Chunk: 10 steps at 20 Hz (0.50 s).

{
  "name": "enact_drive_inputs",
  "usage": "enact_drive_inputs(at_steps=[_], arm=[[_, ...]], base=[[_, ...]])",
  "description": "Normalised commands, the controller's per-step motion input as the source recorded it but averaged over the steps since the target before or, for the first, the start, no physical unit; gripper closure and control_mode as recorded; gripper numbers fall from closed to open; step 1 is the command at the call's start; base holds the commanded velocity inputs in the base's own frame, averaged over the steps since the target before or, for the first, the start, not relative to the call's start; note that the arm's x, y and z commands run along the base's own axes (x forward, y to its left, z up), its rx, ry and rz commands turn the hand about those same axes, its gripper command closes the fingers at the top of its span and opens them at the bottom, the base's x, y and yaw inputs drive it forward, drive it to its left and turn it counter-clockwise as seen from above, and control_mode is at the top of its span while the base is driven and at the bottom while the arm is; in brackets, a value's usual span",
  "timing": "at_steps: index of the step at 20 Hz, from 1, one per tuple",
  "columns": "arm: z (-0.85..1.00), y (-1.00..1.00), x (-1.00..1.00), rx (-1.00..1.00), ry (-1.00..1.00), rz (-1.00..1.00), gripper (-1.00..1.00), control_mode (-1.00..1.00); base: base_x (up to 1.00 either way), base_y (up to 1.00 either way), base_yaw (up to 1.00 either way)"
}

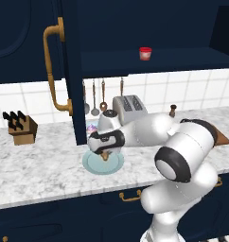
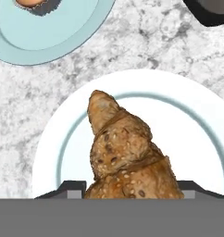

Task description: From the different types of pastries on the counter, select a croissant and place it on the cutting board. Then retrieve a jar of jam from the cabinet and place it alongside the croissant on the cutting board.

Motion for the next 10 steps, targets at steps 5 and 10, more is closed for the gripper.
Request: enact_drive_inputs(at_steps=[5,10], arm=[[0.35,-0.29,-0.01,0.0,0.0,0.0,1.0,-1.0],[0.2,-0.42,-0.13,0.0,0.0,0.0,1.0,-1.0]], base=[[0.0,0.0,0.0],[0.0,0.0,0.0]])
